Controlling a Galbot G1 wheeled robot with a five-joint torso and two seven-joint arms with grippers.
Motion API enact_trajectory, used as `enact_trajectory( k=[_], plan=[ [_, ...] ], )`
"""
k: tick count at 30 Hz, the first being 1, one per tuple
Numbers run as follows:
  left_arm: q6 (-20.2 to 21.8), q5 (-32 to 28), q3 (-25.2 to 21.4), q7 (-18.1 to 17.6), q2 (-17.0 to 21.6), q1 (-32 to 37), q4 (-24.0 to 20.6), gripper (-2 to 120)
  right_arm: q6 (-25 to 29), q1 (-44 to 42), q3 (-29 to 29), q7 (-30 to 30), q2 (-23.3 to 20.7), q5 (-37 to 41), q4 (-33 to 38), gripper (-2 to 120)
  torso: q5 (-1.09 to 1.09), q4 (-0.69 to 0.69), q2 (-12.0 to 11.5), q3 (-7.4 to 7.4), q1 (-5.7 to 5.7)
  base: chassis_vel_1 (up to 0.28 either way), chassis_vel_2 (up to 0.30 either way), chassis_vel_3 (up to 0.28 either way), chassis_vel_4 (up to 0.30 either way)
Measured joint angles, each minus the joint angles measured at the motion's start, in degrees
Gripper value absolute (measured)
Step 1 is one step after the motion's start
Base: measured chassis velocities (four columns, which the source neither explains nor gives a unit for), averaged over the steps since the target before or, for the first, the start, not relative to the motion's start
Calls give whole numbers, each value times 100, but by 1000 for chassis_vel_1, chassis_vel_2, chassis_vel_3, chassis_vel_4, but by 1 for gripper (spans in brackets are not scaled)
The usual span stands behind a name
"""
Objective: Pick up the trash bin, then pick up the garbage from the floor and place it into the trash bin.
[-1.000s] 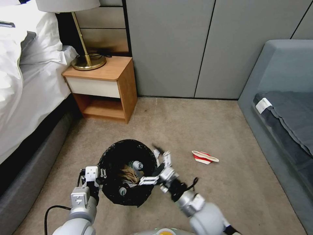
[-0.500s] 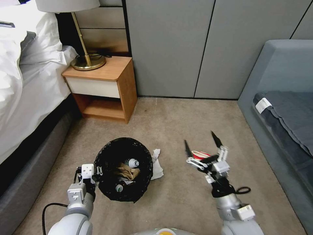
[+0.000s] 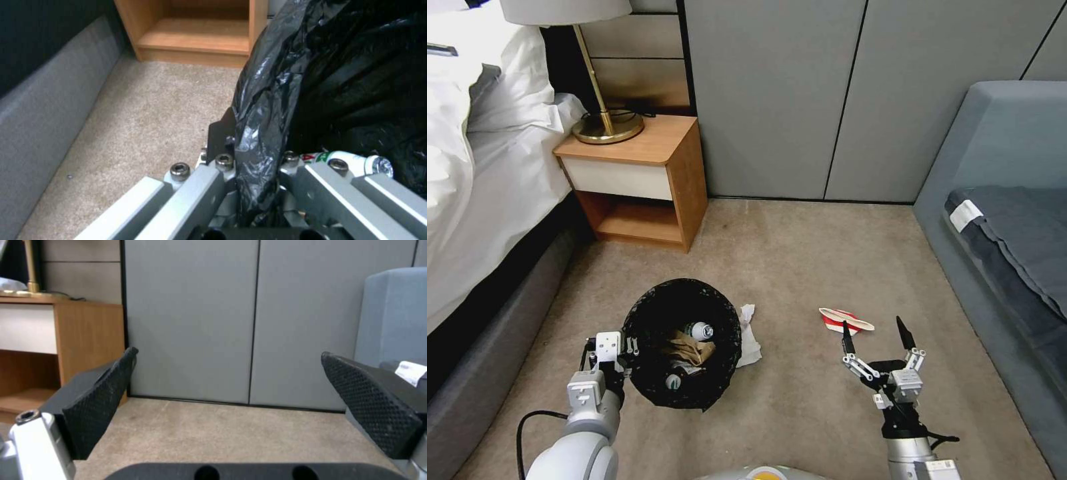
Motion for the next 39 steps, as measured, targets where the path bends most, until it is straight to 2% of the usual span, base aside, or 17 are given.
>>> enact_trajectory(
  k=[12, 23, 35, 38, 39],
  plan=[
    [-17, -1, -13, 0, -6, 76, -17, 0, -26, 141, 102, -27, -22, 82, -55, 100, 0, 0, 0, 0, 0, -20, 19, 23, -16],
    [-19, 5, 7, -1, -3, 59, -46, 0, -16, 334, 245, -204, -79, 188, -206, 100, 2, 0, 0, 2, 1, -147, 149, 159, -142],
    [-19, -1, -5, 0, 10, 63, -53, 0, 29, 647, 462, -376, -157, 147, -425, 100, 0, -1, 0, 0, 0, -32, 31, 17, -33],
    [-19, -3, -10, 0, 15, 60, -53, 0, 32, 950, 730, -814, -262, -150, -742, 100, 1, 0, 0, 0, 0, 0, 0, 0, 0],
    [-19, -5, -11, 0, 16, 61, -52, 0, 66, 1101, 913, -1283, -337, -417, -961, 100, 0, 1, 0, 0, 0, 0, 0, 0, 0]
  ],
)
